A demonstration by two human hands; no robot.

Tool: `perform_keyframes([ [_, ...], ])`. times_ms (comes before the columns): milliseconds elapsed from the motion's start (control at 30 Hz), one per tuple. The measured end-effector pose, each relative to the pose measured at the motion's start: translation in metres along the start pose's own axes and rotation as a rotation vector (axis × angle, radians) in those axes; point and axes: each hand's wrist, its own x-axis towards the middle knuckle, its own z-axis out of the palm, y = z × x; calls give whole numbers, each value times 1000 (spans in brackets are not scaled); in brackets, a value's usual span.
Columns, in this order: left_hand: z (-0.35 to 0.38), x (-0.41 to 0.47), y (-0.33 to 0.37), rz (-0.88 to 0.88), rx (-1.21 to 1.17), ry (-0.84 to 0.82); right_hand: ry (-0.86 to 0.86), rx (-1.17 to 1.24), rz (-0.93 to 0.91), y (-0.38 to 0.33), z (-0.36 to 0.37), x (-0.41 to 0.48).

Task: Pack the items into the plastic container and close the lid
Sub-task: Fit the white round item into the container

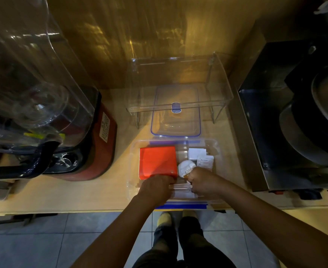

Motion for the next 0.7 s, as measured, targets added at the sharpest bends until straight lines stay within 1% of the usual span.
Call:
perform_keyframes([
  [100,0,-4,-7,-50,23,21,-1,25,27,4,-6,-2],
  [167,1,-6,-13,-98,55,45,-33,24,39,7,-9,-5],
  [233,2,-8,-17,-114,30,45,-50,27,72,4,-7,-5],
  [333,2,-7,-17,-77,16,45,-66,154,119,-4,-3,-1],
  [433,0,-9,-18,-81,-83,47,-56,194,131,-6,-5,-3],
  [500,-1,-11,-19,-50,-163,28,-11,200,153,-2,-6,-2],
  [567,-2,-13,-21,-21,-220,6,-31,162,168,-1,-5,-5],
  [700,-3,-13,-21,8,-254,-25,-72,67,84,-10,-2,-6],
])
